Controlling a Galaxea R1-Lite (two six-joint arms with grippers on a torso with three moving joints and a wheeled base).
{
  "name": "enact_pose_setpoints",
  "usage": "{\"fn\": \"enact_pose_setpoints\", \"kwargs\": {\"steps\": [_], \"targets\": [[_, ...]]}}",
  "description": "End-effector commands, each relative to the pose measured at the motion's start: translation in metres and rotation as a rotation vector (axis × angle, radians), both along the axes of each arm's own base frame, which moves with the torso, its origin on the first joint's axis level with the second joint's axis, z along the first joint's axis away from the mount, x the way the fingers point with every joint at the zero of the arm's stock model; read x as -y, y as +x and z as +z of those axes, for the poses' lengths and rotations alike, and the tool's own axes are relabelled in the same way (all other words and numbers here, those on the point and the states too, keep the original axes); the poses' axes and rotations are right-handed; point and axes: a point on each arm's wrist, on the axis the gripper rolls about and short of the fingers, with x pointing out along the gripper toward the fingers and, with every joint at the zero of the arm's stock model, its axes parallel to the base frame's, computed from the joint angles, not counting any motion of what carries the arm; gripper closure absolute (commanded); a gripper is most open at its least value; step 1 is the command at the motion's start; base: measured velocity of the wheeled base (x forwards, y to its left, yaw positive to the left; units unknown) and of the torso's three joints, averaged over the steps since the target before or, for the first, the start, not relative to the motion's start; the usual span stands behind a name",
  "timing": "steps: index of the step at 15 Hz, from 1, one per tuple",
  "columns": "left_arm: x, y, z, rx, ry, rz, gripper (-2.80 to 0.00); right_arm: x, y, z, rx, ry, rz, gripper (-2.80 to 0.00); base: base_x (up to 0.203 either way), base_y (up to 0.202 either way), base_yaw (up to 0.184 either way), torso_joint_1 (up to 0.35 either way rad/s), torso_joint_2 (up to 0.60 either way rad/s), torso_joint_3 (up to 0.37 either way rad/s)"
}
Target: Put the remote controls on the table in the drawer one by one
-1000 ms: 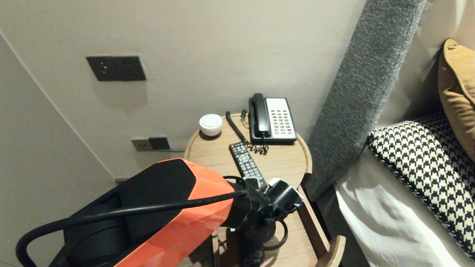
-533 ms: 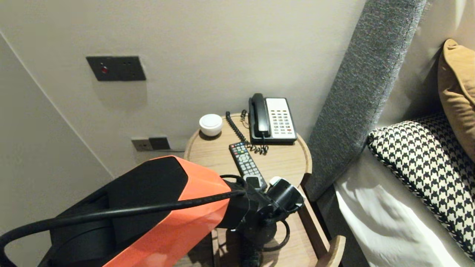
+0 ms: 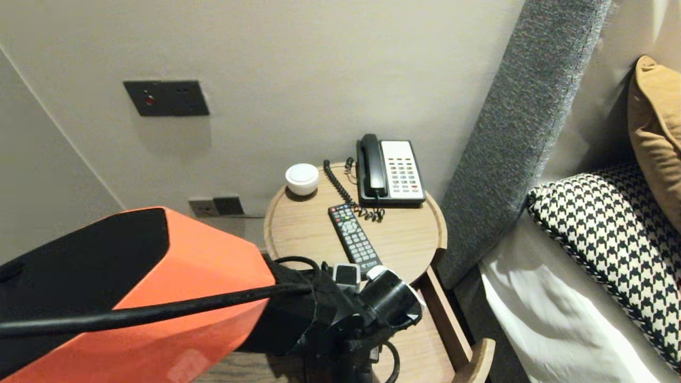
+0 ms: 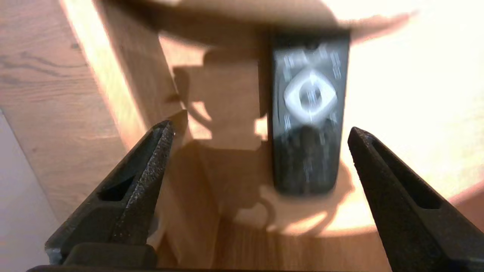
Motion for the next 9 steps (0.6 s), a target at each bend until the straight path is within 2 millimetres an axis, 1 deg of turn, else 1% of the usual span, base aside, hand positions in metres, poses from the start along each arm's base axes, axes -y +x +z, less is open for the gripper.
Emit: {"fn": "enact_pose_setpoints", "kwargs": {"steps": [1,5,6,9], "targets": [[-0.010,-0.011,0.019,0.017,-0.028,-0.007,0.00,0.000,0.003,-0.011,-0.039,0.001,0.000,0.00,0.000,0.000,0.000,0.000,0.00,0.000],[-0.021,-0.025,0.039,0.037,-0.058,-0.025,0.00,0.000,0.003,-0.011,-0.039,0.001,0.000,0.00,0.000,0.000,0.000,0.000,0.00,0.000],[-0.022,-0.026,0.041,0.039,-0.060,-0.027,0.00,0.000,0.003,-0.011,-0.039,0.001,0.000,0.00,0.000,0.000,0.000,0.000,0.00,0.000],[-0.033,-0.032,0.063,0.065,-0.097,-0.043,0.00,0.000,0.003,-0.011,-0.039,0.001,0.000,0.00,0.000,0.000,0.000,0.000,0.00,0.000]]}}
